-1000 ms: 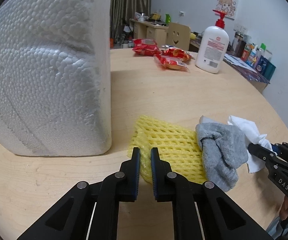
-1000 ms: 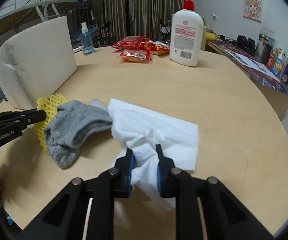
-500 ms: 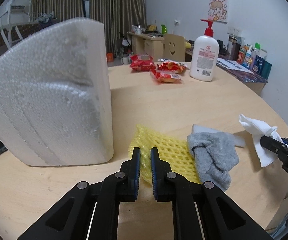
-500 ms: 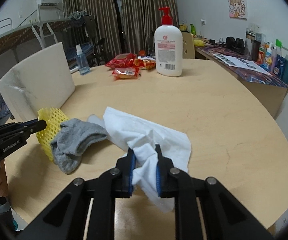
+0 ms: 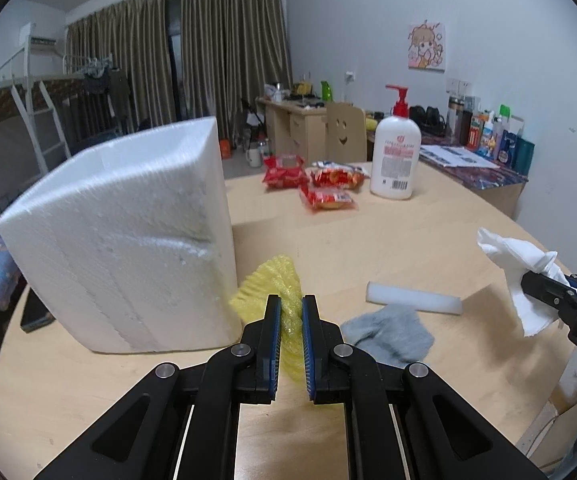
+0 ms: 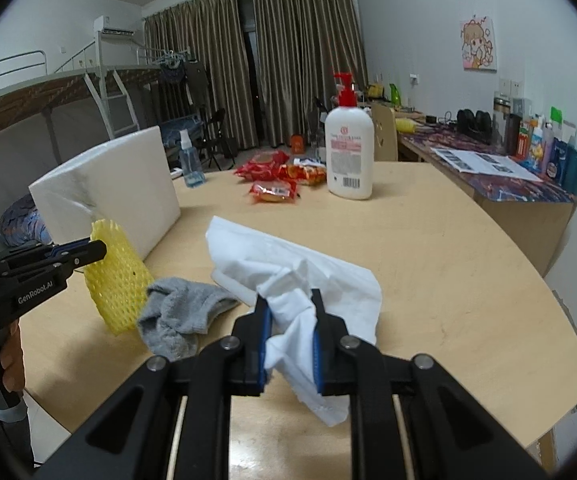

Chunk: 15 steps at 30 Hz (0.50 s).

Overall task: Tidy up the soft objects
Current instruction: 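Lift the yellow net and white cloth up off the table with both grippers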

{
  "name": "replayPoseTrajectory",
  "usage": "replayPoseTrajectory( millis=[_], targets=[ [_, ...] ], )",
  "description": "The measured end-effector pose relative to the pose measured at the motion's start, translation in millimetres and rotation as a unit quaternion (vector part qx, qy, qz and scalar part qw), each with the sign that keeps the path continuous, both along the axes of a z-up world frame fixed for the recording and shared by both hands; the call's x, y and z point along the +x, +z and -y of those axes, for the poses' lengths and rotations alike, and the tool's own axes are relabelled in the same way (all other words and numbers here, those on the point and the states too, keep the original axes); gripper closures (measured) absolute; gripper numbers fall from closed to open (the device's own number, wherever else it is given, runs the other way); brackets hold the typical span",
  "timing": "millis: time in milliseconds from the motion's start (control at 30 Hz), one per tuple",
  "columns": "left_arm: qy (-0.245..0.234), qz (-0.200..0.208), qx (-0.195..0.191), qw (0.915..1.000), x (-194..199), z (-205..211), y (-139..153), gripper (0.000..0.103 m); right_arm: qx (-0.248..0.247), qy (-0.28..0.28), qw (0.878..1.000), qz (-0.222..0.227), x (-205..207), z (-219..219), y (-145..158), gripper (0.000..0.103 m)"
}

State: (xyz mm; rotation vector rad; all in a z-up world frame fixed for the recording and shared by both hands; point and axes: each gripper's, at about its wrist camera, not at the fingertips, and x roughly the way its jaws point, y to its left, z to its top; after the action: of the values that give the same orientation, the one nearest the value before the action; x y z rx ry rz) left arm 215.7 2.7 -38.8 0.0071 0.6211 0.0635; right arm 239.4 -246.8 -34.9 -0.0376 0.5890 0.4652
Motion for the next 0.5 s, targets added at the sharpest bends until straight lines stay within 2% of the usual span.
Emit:
replayPoseTrajectory(
  millis=[500],
  targets=[
    [0.003, 0.082, 0.009, 0.9966, -49, -9, 54, 0.093, 0.027, 0.013, 0.998, 0.05, -24, 1, 24, 0.083]
  ],
)
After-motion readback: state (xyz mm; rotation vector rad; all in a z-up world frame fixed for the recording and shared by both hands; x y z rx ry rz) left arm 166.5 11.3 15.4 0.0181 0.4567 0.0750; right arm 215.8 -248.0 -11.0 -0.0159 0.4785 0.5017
